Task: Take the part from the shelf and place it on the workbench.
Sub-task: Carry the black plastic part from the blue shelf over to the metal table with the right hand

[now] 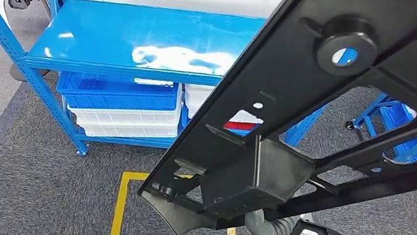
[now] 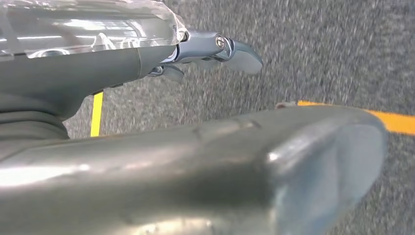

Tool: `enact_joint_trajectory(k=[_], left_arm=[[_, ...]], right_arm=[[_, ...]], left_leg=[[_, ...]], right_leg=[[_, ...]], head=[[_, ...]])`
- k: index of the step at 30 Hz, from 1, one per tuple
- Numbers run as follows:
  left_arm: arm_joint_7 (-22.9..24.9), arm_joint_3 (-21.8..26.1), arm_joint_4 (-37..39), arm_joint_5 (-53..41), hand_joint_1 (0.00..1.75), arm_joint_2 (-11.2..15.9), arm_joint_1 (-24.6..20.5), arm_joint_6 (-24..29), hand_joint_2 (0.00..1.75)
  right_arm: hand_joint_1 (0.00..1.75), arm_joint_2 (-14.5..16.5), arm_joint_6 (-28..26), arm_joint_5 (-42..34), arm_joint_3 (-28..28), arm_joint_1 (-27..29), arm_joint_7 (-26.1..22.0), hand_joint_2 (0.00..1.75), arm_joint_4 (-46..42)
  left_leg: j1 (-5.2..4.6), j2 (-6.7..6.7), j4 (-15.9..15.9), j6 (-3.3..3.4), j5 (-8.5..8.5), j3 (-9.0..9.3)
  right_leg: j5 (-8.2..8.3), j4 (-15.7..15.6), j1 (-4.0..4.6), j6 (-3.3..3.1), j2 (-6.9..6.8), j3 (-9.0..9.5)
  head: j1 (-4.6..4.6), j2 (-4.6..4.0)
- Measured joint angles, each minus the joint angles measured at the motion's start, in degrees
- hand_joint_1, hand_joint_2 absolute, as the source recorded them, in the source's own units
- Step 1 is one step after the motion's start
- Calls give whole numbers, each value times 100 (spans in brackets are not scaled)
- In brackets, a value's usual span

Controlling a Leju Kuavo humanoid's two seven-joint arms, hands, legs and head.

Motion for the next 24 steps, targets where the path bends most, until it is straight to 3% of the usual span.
enact_joint_trajectory(k=[2, 5, 7, 8, 11, 13, 15, 17, 18, 21, 22, 23, 24], left_arm=[[-21, 1, 0, 1, 0, 1, 4, -7, 0], [-39, 3, 0, 1, 0, 8, 10, -27, 0], [-42, 3, 0, -1, 0, 11, 28, -50, 0], [-40, 3, 0, -1, 0, 10, 40, -59, 0], [-32, 3, -1, -3, 0, 26, 61, -61, 0], [-22, 3, -2, -7, 0, 45, 60, -37, 0], [8, 3, -3, -16, 0, 59, 54, 20, 0], [55, 3, -3, -45, 0, 72, 39, 90, 0], [84, 3, -2, -59, 0, 75, 36, 115, 0], [210, 3, -2, -97, 0, 92, 46, 148, 0], [259, 3, -2, -113, 0, 101, 48, 150, 0], [306, 3, -2, -130, 0, 109, 47, 150, 0], [350, 3, -2, -145, 0, 115, 44, 153, 0]], right_arm=[[175, 16, 56, 44, 9, 60, -1, 175, -68], [175, 28, 167, 101, 9, 165, -2, 175, -138], [175, 35, 279, 166, -19, 341, -2, 175, -195], [175, 46, 332, 212, -38, 442, -2, 175, -235], [175, 116, 417, 368, -72, 666, -3, 175, -384], [175, 164, 396, 456, -75, 767, -3, 175, -486], [175, 178, 319, 524, -91, 847, -3, 175, -583], [175, 169, 245, 574, -147, 904, -3, 175, -680], [175, 162, 217, 596, -185, 929, -4, 175, -727], [175, 139, 100, 708, -274, 1064, -4, 175, -847], [175, 130, 35, 761, -290, 1124, -4, 175, -886], [175, 119, -38, 811, -302, 1179, -4, 175, -929], [175, 108, -107, 852, -308, 1220, -4, 175, -972]], left_leg=[[18, -7, 179, -67, -143, -78], [43, -13, 1154, -145, -696, -501], [49, -15, 1580, -157, -821, -670], [49, -21, 1477, -144, -722, -599], [35, -198, 346, -33, -228, 14], [9, -292, -50, 22, -143, 204], [-3, -228, -104, 59, -106, 211], [21, -138, -180, 119, -20, 223], [36, -89, -214, 145, 22, 217], [33, 61, -214, 176, 71, 139], [34, 113, -204, 172, 77, 117], [36, 163, -190, 165, 78, 102], [40, 212, -170, 149, 71, 93]], right_leg=[[46, -41, -15, -79, -7, -9], [98, -55, -16, -140, -2, -64], [127, -46, -4, -138, 33, -111], [142, -41, 2, -131, 61, -128], [191, -31, 24, -104, 172, -157], [235, -29, 19, -52, 244, -183], [286, -50, 11, 26, 313, -200], [207, 37, 15, 88, 264, -252], [51, 245, 15, 113, 204, -348], [-546, 1324, -21, 184, 89, -806], [-598, 1515, -37, 206, 78, -867], [-545, 1490, -55, 223, 60, -817], [-398, 1221, -72, 236, 17, -641]], head=[[0, 0], [-1, 0], [-1, 0], [-1, 0], [0, 0], [-1, 0], [0, 0], [1, 0], [1, 0], [1, 0], [1, 0], [1, 0], [1, 0]])
